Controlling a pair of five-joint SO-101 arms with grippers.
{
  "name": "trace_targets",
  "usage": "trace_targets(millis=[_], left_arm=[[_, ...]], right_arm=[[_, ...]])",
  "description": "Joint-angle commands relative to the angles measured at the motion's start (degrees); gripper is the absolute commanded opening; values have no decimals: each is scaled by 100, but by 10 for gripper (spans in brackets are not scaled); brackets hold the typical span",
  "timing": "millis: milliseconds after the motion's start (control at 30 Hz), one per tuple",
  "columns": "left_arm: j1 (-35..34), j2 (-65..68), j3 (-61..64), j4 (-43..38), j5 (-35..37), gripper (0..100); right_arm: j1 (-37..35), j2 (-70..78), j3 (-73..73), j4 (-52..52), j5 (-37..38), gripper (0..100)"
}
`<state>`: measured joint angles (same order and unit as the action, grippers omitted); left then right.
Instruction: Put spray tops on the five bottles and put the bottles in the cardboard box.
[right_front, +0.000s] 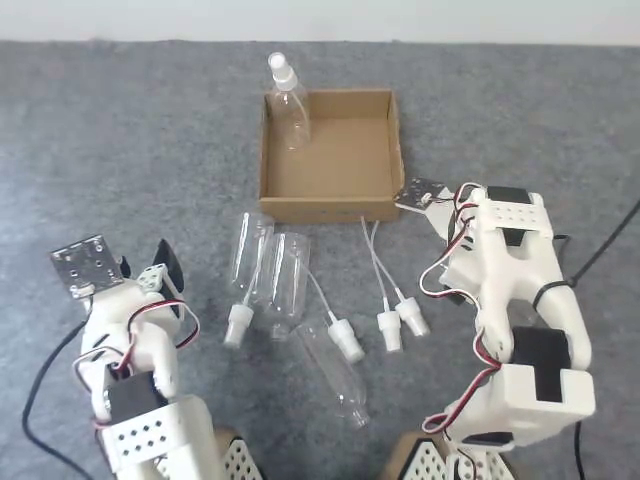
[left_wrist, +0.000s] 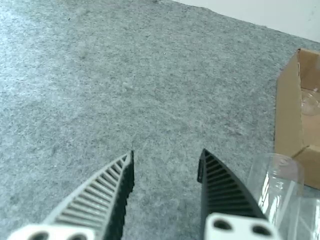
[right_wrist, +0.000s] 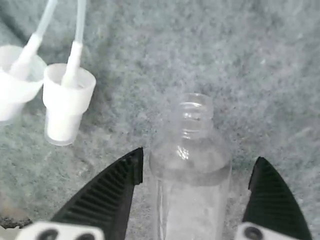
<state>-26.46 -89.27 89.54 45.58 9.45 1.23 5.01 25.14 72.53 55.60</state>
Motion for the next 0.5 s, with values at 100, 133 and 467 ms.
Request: trace_targets(millis=[100,133,467], left_arm=[[-26,-97,-75,-193,-35,200],[-26,-97,-66,-193,-35,200],[-26,-97,-66,-193,-35,200]], right_arm=[[-40,40,-44,-40,88,247],[-48,40,-44,-48,88,247],[-57,312,-70,-48,88,239]])
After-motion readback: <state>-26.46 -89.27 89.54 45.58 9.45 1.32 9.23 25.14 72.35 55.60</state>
